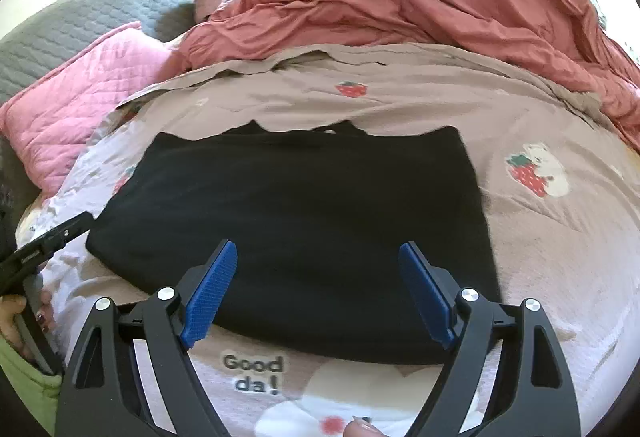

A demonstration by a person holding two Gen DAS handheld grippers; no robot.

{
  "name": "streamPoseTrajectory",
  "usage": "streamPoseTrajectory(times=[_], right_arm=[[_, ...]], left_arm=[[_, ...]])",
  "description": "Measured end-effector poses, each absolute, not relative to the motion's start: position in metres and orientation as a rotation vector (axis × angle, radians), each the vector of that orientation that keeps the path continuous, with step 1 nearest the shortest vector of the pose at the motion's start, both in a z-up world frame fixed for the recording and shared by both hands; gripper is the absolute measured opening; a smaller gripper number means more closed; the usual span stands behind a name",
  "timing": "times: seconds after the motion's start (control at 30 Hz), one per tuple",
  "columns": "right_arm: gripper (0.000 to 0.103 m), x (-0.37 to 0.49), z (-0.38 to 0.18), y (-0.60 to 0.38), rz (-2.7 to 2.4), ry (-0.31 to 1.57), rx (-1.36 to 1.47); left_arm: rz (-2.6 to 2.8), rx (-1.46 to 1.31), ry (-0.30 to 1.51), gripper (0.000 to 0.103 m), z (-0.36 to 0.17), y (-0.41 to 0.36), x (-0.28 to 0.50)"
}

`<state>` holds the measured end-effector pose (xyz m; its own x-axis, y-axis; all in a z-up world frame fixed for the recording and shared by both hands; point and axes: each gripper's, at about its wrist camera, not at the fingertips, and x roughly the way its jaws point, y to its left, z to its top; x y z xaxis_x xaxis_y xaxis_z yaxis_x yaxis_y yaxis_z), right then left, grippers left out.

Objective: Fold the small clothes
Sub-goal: 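Open both tools and lift them away from the folded shirt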

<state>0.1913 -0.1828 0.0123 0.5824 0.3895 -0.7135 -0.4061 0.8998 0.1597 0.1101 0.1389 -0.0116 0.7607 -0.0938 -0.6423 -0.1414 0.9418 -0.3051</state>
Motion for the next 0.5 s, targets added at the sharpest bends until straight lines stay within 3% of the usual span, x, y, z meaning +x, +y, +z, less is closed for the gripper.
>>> streamPoseTrajectory(times=[0.5], right_arm=[[0.082, 0.17, 0.015, -0.112, 0.608, 0.832, -0.117]], left_arm=[[0.099, -0.394, 0.675, 0.089, -0.007, 0.163, 0.104]])
